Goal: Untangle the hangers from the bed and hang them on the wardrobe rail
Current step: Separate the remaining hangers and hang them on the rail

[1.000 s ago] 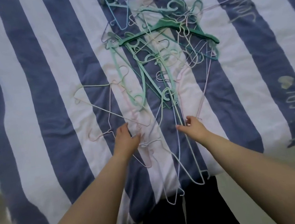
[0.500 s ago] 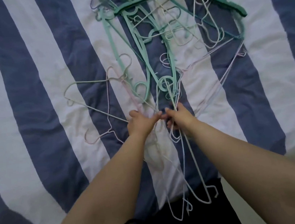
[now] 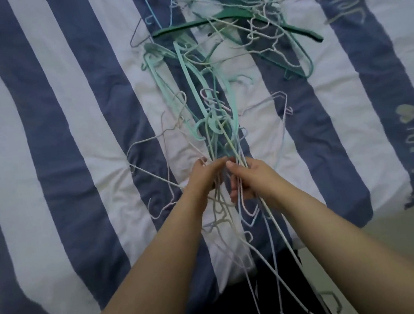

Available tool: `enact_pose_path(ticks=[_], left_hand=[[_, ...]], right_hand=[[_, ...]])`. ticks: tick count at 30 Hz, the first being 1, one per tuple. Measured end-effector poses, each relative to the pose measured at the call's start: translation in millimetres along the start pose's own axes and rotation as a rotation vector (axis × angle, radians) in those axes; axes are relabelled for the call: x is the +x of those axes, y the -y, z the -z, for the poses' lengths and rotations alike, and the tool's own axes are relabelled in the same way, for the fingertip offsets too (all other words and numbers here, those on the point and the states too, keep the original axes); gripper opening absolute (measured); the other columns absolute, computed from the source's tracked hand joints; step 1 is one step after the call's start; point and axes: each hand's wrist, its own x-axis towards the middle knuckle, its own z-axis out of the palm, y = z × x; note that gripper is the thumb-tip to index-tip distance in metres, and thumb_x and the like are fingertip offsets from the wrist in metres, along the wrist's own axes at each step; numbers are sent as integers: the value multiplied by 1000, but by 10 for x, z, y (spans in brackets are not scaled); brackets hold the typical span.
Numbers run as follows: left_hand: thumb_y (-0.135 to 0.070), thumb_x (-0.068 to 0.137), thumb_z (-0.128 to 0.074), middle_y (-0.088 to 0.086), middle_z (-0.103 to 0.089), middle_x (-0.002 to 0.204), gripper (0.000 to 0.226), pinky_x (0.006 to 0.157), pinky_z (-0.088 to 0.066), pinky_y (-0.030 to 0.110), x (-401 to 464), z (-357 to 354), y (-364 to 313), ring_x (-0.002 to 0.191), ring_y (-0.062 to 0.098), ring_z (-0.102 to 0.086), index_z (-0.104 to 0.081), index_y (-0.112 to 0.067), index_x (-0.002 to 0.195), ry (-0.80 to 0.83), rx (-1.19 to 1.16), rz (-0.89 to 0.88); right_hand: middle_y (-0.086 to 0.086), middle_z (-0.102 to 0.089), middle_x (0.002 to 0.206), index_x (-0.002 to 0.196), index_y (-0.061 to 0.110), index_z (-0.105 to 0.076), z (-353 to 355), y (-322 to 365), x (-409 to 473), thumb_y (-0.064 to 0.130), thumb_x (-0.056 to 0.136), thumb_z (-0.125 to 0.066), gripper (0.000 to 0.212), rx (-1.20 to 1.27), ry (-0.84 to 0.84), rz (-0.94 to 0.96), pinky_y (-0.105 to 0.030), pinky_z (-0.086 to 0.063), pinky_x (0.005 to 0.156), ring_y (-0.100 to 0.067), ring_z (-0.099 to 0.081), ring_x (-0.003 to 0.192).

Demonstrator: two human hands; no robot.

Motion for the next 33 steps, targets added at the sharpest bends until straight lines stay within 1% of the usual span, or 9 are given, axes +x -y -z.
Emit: enact_pose_path(ticks=[3, 7, 13, 16, 18, 21, 24, 28, 33], left_hand=[[-26, 89, -62, 3, -49, 57, 17, 42, -38, 18, -296, 7, -188, 47, 14, -46, -59, -10, 85, -37, -27, -16], [-20, 92, -54, 6, -40, 56, 19, 41, -32, 20, -676, 104, -515, 44, 17, -37, -50, -10, 77, -123, -41, -44], [-19, 96, -50, -4, -32, 41, 21, 33, -28, 15, -1109, 470, -801, 39, 11, -40, -53, -12, 77, 27, -407, -15], [-27, 98, -48, -3, -47, 45, 27, 33, -37, 16, -1310, 575, -838, 39, 8, -50, -50, -14, 74, 177, -458, 75], [-28, 99, -45, 3, -65, 61, 36, 50, -54, 23, -1401, 588, -841, 49, 12, -63, -65, -8, 77, 280, -534, 106], [-27, 94, -51, 9, -72, 101, 32, 89, -54, 37, -1568, 584, -917, 88, 21, -69, -69, -3, 104, 389, -629, 64], [-26, 92, -57, 3, -72, 79, 28, 63, -58, 30, -1609, 664, -989, 68, 14, -69, -61, -8, 112, 330, -596, 30], [-18, 99, -46, -8, -39, 39, 20, 32, -32, 12, -1578, 866, -984, 27, 3, -33, -43, -16, 79, 225, -478, 90], [-19, 103, -40, -6, -25, 36, 28, 26, -18, 13, -1685, 1195, -837, 24, 4, -19, -39, -17, 74, 174, -208, 77]], right_hand=[[-9, -52, 60, 103, 5, -56, -37, 203, -373, 26, 94, -57, 23, -8, 85, 85, -29, -47, 45, -21, -53, 45], [-4, -47, 60, 83, 11, -55, -42, 417, -711, 34, 92, -59, 25, -43, 2, 141, -20, -33, 37, -12, -39, 38], [1, -48, 49, 102, -11, -60, 8, 552, -1135, 7, 95, -49, 21, -237, -172, 203, -17, -24, 35, -8, -31, 33], [0, -49, 50, 97, 3, -66, -127, 674, -1340, 8, 97, -47, 20, -279, -174, 255, -16, -26, 35, -7, -33, 33], [4, -51, 46, 98, 6, -66, -294, 690, -1420, 10, 96, -46, 21, -298, -179, 301, -16, -28, 35, -6, -36, 34], [5, -61, 59, 109, 13, -65, -651, 633, -1497, 15, 97, -44, 25, -431, -116, 391, -22, -41, 49, -8, -50, 48], [-5, -69, 97, 120, 19, -62, -898, 593, -1522, 17, 98, -42, 30, -676, -37, 504, -26, -45, 72, -18, -60, 83], [-5, -63, 82, 100, 10, -66, -997, 483, -1515, 24, 99, -43, 26, -895, 170, 384, -29, -42, 68, -20, -55, 76], [-5, -66, 95, 110, 12, -61, -847, 317, -1239, 27, 95, -51, 24, -606, -166, 263, -37, -53, 79, -17, -59, 76]])
